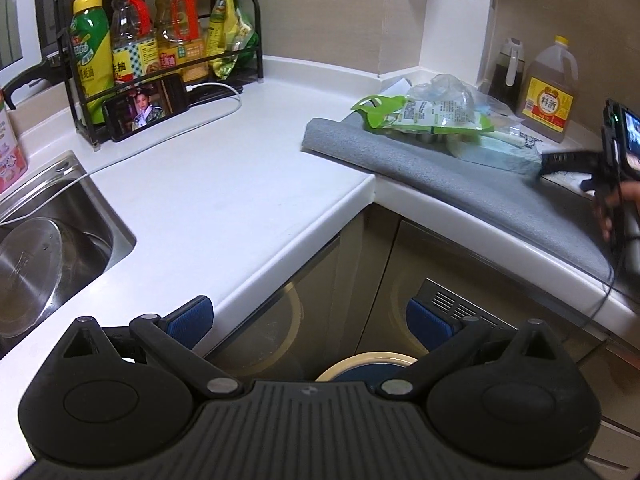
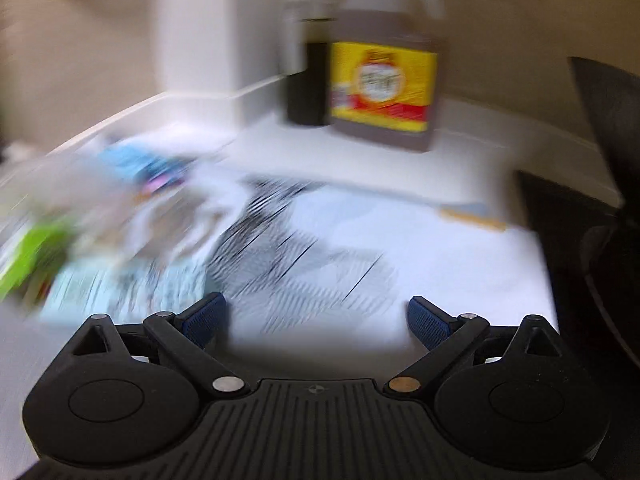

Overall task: Collect trash
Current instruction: 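Raise both tools back toward the remaining trash on the mat, then grasp the white printed paper carton with the right tool while the left tool reaches the clear bag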

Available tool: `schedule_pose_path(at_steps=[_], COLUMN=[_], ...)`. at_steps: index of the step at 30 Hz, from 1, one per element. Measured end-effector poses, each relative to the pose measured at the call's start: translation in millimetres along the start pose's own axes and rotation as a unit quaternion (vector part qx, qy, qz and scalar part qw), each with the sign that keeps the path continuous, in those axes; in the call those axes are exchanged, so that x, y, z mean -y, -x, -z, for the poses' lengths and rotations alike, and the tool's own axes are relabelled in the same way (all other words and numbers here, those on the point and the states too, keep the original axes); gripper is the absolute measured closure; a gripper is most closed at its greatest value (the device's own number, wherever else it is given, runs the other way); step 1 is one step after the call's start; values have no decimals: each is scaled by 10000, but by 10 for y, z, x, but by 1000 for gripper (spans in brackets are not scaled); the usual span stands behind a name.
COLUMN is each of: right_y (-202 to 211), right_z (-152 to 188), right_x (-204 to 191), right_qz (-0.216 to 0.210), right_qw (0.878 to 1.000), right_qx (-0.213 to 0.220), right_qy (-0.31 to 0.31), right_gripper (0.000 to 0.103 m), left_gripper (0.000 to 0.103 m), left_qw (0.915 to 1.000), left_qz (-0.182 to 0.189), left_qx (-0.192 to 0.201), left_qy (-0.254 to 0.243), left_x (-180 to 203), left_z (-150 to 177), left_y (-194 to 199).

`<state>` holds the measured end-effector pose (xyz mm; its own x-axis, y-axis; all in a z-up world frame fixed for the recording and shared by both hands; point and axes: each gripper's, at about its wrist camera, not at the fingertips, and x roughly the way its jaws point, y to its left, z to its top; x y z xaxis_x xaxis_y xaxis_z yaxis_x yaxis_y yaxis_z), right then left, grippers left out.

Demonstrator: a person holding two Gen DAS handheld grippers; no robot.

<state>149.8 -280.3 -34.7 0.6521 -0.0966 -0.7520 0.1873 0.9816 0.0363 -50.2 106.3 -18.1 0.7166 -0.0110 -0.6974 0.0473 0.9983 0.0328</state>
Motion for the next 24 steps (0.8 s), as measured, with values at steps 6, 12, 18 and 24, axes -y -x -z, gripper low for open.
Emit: schedule_pose_path(at_steps=[6,12,18,24], right_y=[275,-53,29,444], right_z=[85,-208,-118,213], right_x=[-288,-438,-672,-661], right_qz=[-523,-1374,-1543,-1449], right_qw=[9876,9832,9776,9709], right_qx=[623,144,329,674], right_qy=[1341,1193,1391,1781], right_gripper=[0,0,36,49], left_gripper=[0,0,0,0], left_qw=[9999,10000,9999,9997], left_qz=[61,-6,-89,-2], left_qx=[5,44,56,134], left_qy=[-84,-21,-39,-203], left_x=[53,30,20,149], left_z=[14,0,-56,-182], left_y=[36,80,85,8])
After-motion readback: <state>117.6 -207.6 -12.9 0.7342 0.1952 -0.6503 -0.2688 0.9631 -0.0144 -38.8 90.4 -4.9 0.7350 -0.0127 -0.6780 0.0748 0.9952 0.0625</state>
